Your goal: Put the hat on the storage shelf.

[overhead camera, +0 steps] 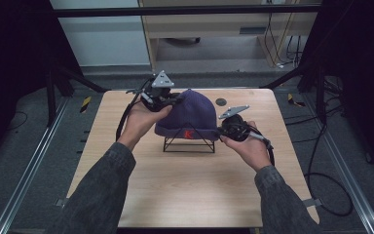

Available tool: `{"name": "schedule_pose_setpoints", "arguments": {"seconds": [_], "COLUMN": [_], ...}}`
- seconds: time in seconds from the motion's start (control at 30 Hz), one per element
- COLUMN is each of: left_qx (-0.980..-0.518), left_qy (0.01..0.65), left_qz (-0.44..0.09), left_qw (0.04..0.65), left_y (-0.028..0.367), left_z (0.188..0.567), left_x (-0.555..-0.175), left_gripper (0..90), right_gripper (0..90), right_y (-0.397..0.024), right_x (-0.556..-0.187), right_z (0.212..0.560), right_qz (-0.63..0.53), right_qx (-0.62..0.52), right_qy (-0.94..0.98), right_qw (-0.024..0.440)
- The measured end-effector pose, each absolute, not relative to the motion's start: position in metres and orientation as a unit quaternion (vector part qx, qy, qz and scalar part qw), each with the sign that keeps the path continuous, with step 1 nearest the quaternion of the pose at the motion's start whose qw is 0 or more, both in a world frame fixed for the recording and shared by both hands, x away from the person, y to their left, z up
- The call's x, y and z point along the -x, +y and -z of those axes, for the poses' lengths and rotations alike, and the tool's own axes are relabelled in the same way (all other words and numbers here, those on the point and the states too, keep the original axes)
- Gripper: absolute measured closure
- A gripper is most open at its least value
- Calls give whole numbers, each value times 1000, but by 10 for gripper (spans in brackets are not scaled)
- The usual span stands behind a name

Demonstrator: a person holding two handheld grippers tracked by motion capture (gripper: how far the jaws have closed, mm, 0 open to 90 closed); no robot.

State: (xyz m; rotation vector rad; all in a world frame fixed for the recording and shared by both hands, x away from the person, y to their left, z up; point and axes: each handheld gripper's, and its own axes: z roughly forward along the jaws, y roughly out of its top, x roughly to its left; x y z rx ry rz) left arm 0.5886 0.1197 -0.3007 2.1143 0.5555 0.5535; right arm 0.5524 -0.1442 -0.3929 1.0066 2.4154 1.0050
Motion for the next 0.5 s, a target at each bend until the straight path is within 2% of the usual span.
{"name": "schedule_pose_setpoints", "arguments": {"seconds": [0.5], "left_qx": [-847], "left_qy": [231], "left_qz": [-208], "left_qw": [431], "left_y": [121], "left_z": [323], "left_x": [-585], "left_gripper": [812], "right_gripper": [747], "right_y": [-144], "right_x": [-549], "right_z": [413], "right_qz": [-336], "right_qx": [-359], "right_qy": [855], "right_qw": [162]}}
